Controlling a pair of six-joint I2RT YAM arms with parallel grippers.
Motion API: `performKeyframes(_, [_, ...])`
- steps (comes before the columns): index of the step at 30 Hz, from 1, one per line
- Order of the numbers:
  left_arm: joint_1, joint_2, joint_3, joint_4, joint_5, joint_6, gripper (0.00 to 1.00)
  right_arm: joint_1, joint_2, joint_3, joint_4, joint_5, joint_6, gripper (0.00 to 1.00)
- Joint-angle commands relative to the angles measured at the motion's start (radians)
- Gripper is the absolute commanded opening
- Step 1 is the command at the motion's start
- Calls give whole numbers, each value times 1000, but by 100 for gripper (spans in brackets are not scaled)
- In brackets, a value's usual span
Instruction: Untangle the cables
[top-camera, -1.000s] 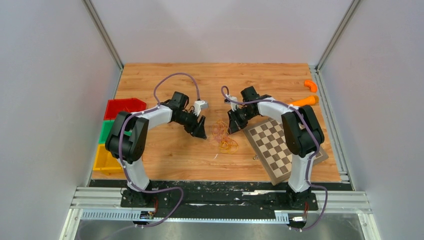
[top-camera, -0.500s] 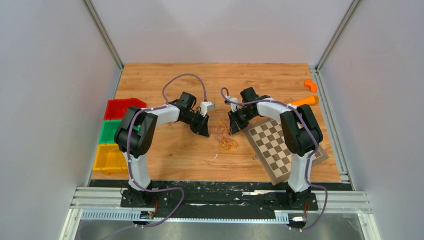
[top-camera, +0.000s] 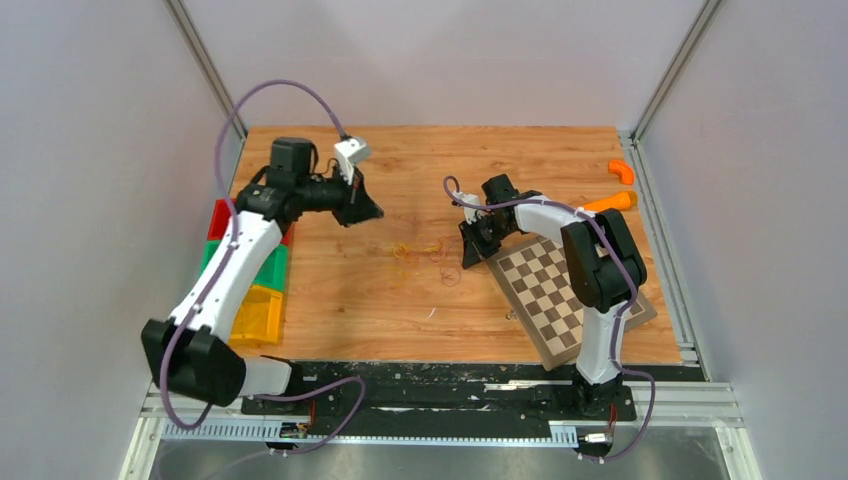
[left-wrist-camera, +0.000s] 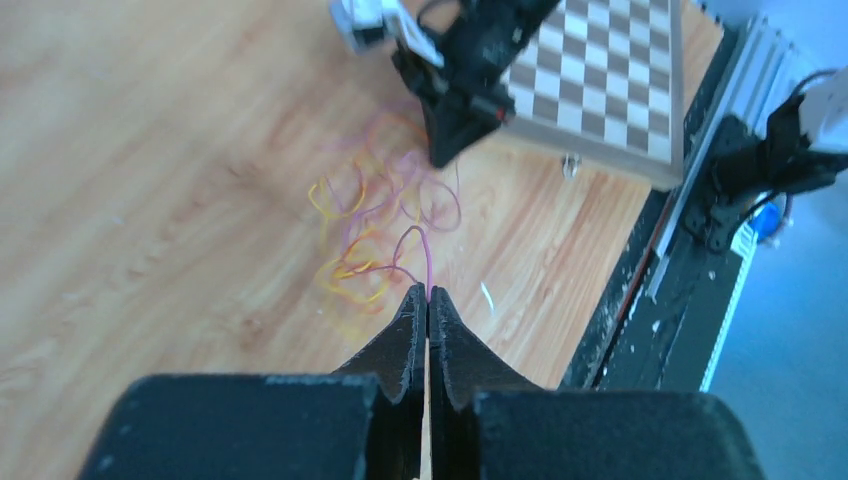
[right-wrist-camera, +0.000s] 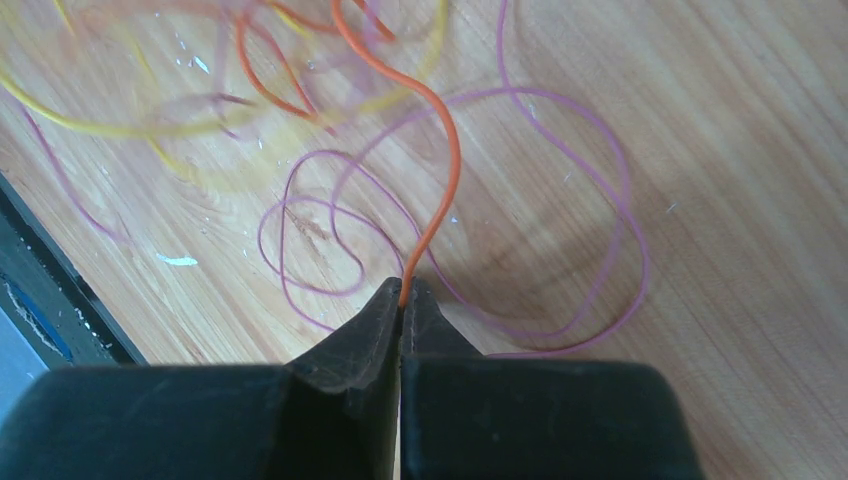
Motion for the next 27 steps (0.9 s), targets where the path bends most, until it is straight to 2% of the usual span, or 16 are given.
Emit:
performKeyframes(1, [78, -130, 131, -66, 24, -75, 0, -5, -4, -19, 28, 110, -21, 2])
performKeyframes(8, [238, -136, 499, -111, 53, -118, 0, -4, 4, -21, 28, 150, -35, 2])
performKeyframes(11, [328, -115, 640, -74, 58, -188, 0, -5, 6, -25, 27, 165, -42, 0])
performKeyframes(16, [410, -102, 763, 68, 9, -294, 0, -5, 7, -34, 27, 193, -53, 0])
performKeyframes(20, [506, -71, 857, 184, -73, -441, 0, -5, 1, -44, 28, 211, -61, 0])
performKeyframes(24, [558, -34, 935, 182, -102, -461, 0, -6, -14, -54, 26, 215, -70, 0])
performKeyframes(27, [580, -43, 931, 139, -111, -439, 0, -6, -24, -58, 26, 211, -73, 0])
